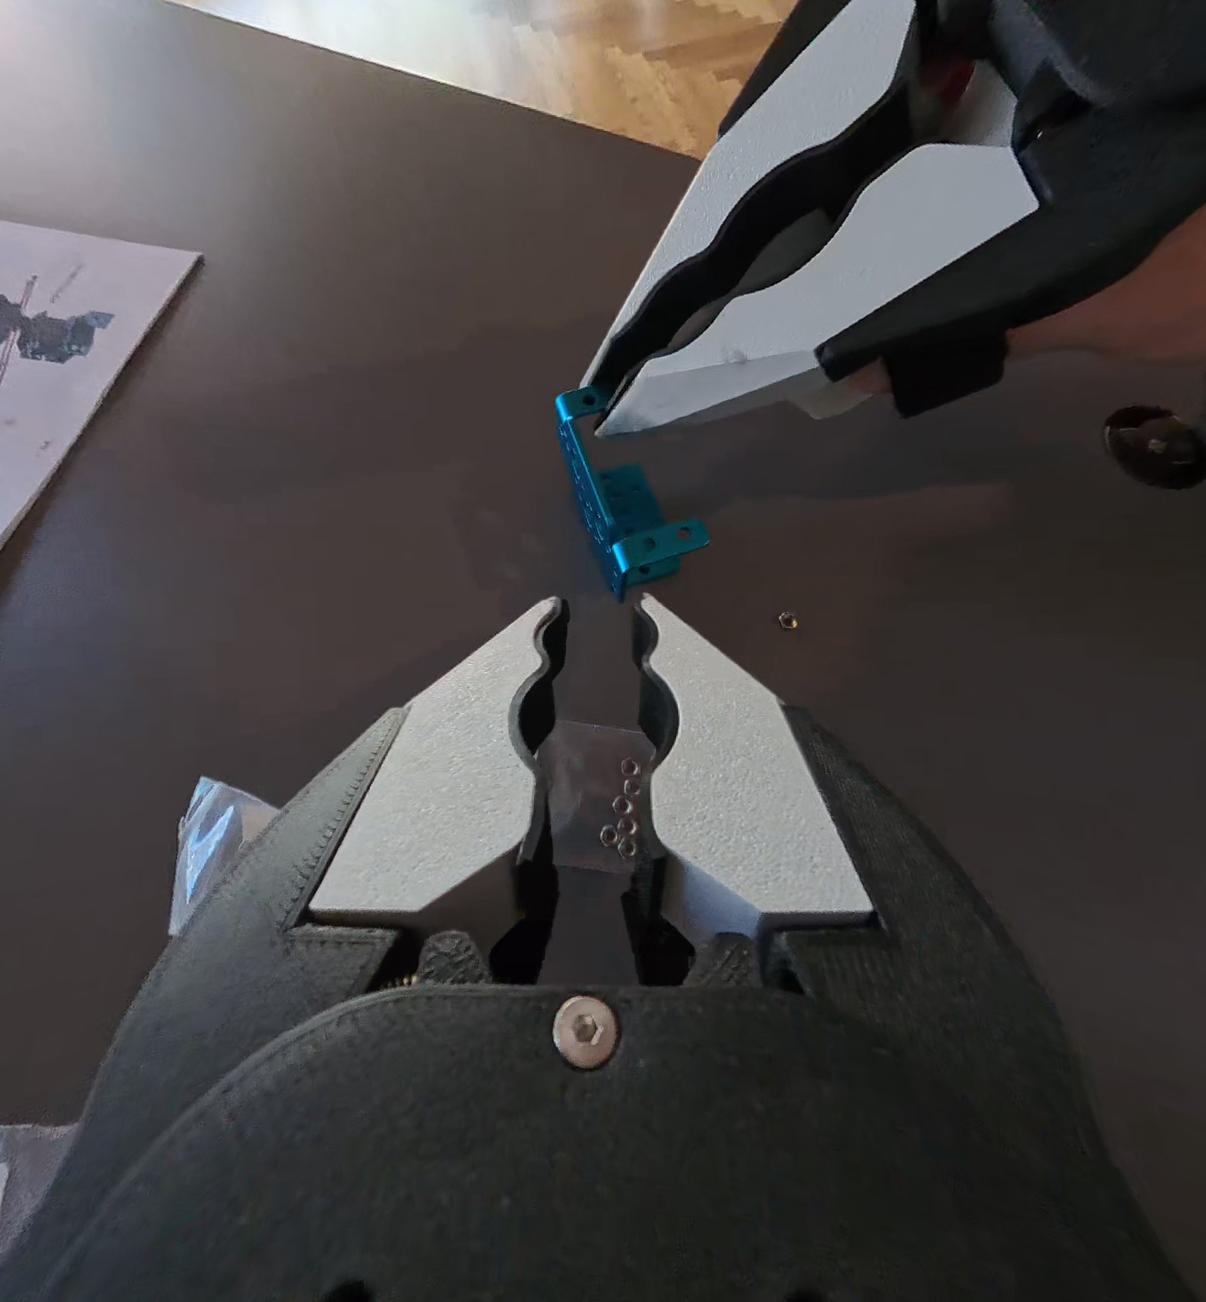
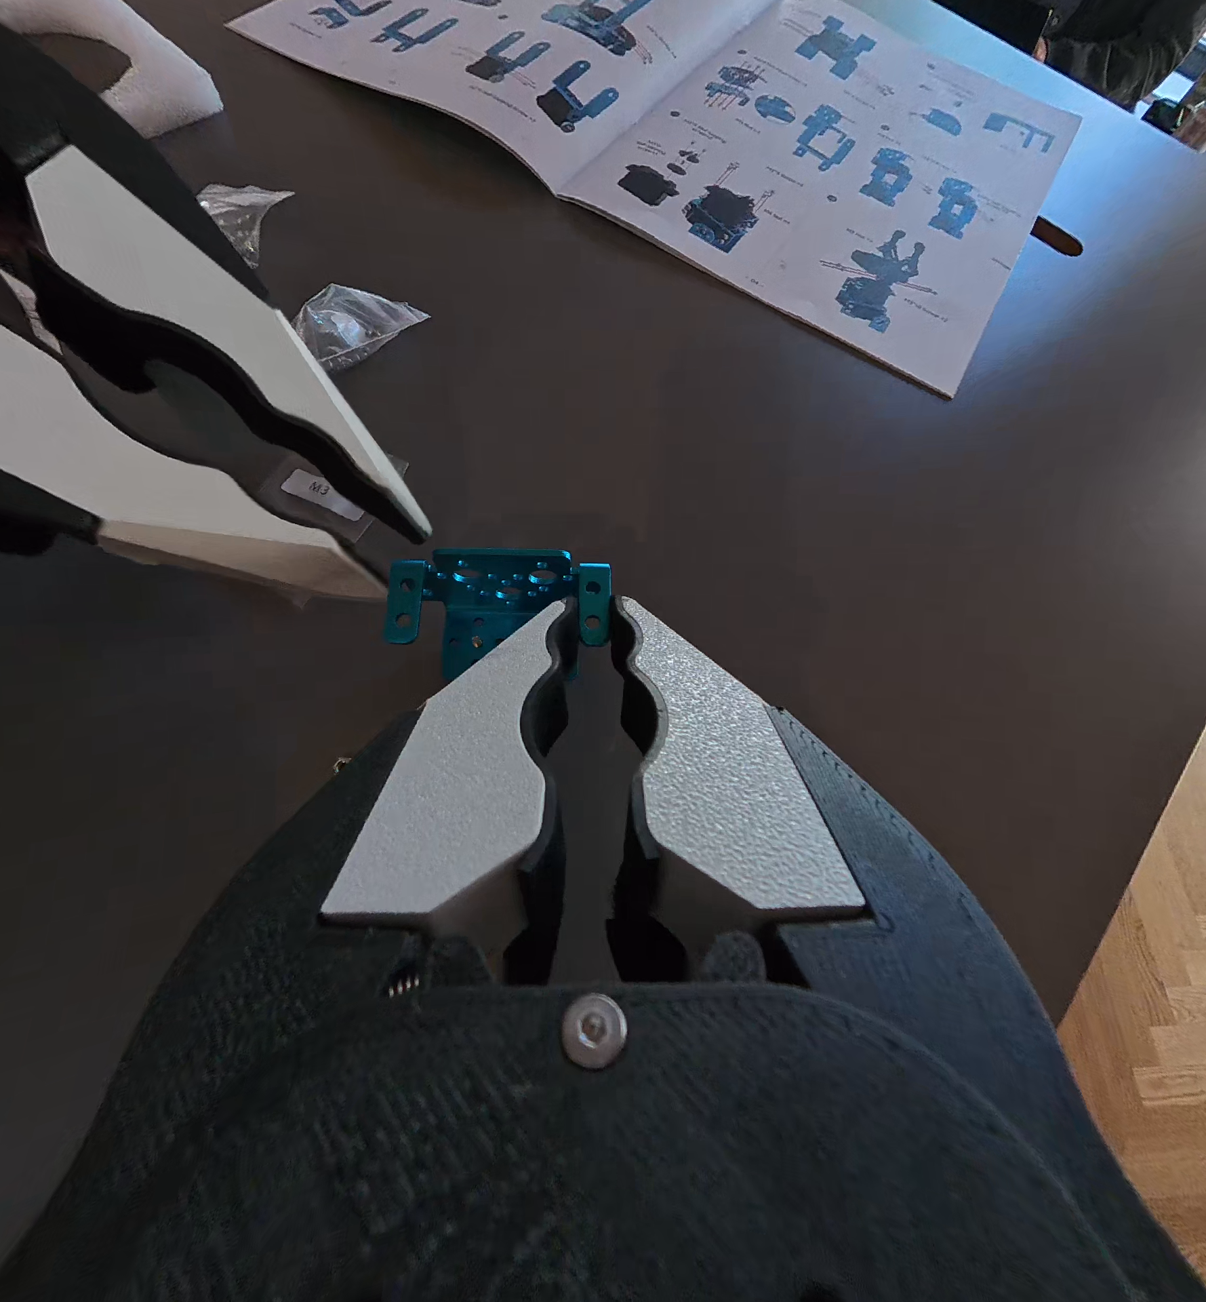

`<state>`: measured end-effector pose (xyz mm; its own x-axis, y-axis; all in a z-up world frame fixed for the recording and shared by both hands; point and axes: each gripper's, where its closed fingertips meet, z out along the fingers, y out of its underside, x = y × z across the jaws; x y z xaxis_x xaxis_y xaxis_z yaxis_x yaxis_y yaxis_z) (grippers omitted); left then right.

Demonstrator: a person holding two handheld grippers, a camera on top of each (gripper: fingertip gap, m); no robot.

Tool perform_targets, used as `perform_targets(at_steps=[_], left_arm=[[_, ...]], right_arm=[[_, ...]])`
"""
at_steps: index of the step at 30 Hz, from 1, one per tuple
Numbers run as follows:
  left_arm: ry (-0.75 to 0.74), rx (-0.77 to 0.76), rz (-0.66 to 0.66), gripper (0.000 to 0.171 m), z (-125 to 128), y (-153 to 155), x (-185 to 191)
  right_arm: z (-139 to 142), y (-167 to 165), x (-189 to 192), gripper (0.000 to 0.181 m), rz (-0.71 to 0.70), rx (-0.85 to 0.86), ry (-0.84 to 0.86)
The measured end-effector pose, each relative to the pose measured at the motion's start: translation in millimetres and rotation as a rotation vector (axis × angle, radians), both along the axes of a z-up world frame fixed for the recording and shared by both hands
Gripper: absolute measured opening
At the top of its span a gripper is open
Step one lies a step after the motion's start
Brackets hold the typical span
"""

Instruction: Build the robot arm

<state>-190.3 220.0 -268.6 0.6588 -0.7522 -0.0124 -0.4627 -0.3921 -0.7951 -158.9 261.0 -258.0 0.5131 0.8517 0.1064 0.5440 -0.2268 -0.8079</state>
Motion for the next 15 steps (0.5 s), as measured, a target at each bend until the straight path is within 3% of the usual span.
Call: perform_targets(at_steps=[15], left_arm=[[-0.024,-0.027,0.009,0.002,-10.3,1.9,12.6]], right_arm=[[1.0,-0.7,-0.8,0.009,0.004,0.012,0.000]])
